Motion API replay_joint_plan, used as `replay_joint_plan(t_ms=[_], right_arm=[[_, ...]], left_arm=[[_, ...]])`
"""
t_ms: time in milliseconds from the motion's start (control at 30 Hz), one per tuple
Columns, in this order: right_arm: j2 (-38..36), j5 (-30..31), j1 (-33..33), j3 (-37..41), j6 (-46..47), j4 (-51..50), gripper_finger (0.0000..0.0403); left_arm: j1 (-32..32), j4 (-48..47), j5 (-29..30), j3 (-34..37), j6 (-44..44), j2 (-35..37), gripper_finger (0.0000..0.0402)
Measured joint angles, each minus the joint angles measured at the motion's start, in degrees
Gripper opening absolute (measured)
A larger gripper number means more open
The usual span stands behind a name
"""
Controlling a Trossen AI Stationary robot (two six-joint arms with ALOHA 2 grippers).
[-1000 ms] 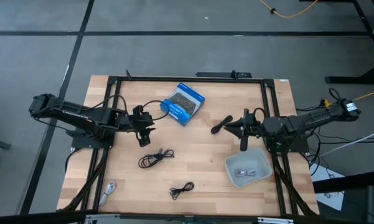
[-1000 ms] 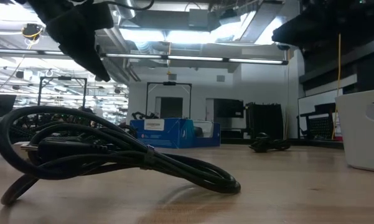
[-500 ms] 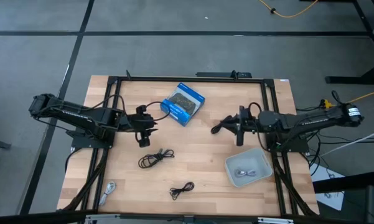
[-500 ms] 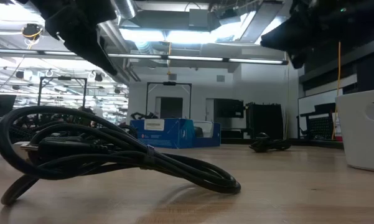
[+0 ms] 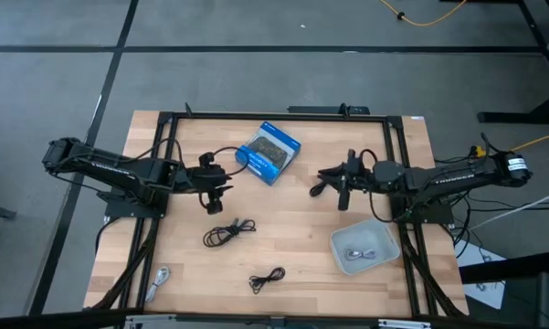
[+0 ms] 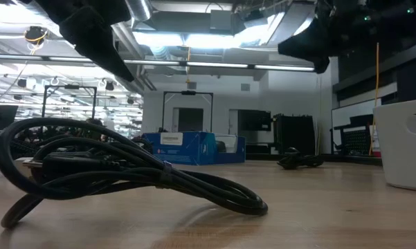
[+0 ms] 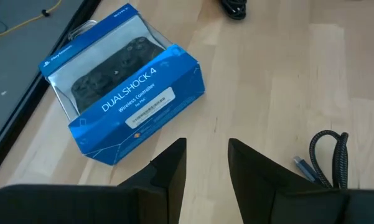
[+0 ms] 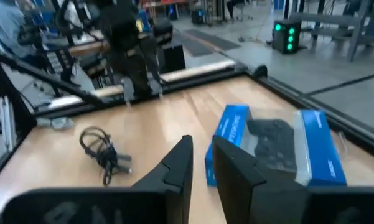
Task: Pick and place USB-C Cables
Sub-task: Put the top black charger cable into the gray bin
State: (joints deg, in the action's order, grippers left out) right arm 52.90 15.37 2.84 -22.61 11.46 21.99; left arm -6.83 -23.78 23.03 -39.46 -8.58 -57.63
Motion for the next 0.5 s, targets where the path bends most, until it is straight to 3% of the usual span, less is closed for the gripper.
replay_joint_plan(t_ms=[100, 200, 367, 433, 500], right_arm=[[-0.05, -2.71, -0.04, 0.0, 1.87, 1.33, 0.0065], [-0.04, -14.09, -0.18, 0.0, 3.35, 0.89, 0.0065], [-0.04, -38.9, -0.2, 0.0, 1.67, 0.94, 0.0065], [-0.04, -44.62, -0.16, 0.0, -0.96, 0.67, 0.0065], [-0.03, -45.39, -0.21, 0.01, -4.56, 0.28, 0.0065]], left_arm=[[0.0, -0.01, 0.0, 0.0, 0.0, 0.0, 0.0111], [0.0, 0.0, 0.0, 0.0, 0.02, 0.0, 0.0111], [0.0, -0.01, 0.0, 0.0, 0.11, 0.0, 0.0111], [0.0, -0.01, 0.0, 0.0, 0.11, 0.0, 0.0111], [0.0, 0.01, 0.02, 0.0, 0.11, 0.0, 0.0111]])
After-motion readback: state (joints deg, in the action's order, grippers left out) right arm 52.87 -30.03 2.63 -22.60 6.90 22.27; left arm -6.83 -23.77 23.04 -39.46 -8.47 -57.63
